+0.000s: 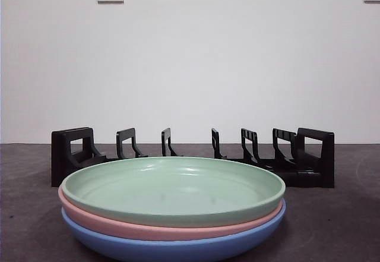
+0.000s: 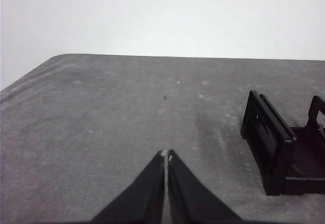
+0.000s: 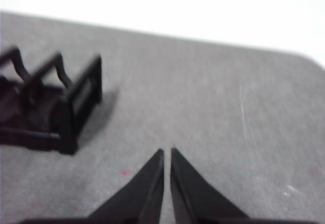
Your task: Place the plate
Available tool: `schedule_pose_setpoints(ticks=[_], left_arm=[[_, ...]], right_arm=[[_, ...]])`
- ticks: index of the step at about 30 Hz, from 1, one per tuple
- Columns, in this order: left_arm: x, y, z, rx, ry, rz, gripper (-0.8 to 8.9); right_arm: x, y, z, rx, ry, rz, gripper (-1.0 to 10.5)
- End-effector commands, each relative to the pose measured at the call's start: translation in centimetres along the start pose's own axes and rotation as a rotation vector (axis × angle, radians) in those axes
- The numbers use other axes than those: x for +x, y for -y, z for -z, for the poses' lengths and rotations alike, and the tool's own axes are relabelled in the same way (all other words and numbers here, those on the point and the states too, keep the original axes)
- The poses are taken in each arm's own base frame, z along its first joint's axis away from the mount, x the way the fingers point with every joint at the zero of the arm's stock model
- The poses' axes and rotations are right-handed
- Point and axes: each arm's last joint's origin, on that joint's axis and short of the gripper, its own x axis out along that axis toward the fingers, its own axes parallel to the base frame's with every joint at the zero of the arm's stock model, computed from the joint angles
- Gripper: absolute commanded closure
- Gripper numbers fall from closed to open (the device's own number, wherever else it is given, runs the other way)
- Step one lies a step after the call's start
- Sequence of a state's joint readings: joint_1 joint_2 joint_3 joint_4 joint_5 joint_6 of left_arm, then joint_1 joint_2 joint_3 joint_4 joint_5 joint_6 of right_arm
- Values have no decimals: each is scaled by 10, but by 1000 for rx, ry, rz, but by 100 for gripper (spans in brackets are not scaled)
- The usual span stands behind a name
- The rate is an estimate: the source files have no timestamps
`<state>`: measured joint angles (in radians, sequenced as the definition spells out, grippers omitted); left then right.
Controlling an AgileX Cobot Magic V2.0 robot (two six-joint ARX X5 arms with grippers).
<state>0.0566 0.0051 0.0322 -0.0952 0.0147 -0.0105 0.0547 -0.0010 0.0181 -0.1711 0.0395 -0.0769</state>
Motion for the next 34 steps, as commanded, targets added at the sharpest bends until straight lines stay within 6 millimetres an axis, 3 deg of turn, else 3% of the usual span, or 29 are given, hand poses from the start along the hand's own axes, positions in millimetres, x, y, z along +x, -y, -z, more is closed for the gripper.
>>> schedule_pose_setpoints(ticks=[1, 34], left_arm=[[1, 0, 5, 10, -5, 1, 806], [1, 0, 5, 10, -5, 1, 806]], right_arm=[[1, 0, 3, 28, -20, 14, 926], [1, 0, 1, 44, 5, 13, 926]])
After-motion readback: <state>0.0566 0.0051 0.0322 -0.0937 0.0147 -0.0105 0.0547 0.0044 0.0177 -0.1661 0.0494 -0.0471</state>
